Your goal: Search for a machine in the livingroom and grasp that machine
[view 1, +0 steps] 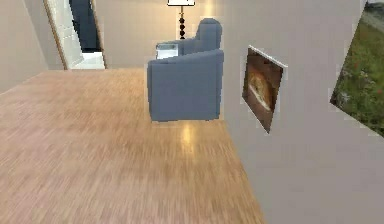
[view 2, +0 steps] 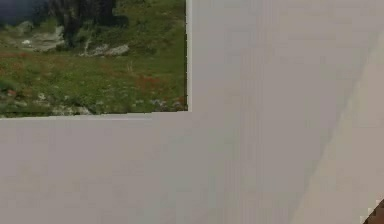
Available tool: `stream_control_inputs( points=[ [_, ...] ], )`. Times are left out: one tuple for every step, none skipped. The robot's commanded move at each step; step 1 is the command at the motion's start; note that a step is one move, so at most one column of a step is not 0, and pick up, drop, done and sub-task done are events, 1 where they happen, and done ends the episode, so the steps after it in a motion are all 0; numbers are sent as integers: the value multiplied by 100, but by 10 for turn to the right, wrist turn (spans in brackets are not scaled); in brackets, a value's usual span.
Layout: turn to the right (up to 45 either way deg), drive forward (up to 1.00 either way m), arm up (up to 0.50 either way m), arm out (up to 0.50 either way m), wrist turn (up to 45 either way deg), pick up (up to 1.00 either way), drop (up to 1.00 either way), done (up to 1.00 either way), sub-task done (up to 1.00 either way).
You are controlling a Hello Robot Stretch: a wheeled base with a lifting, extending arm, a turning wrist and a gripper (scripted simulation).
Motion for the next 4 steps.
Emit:
stream_control_inputs(
  points=[
    [0, 30, 0, 0, 0, 0, 0, 0, 0],
    [-90, 0, 0, 0, 0, 0, 0, 0, 0],
    [0, 100, 0, 0, 0, 0, 0, 0, 0],
    [-30, 0, 0, 0, 0, 0, 0, 0, 0]
  ],
)
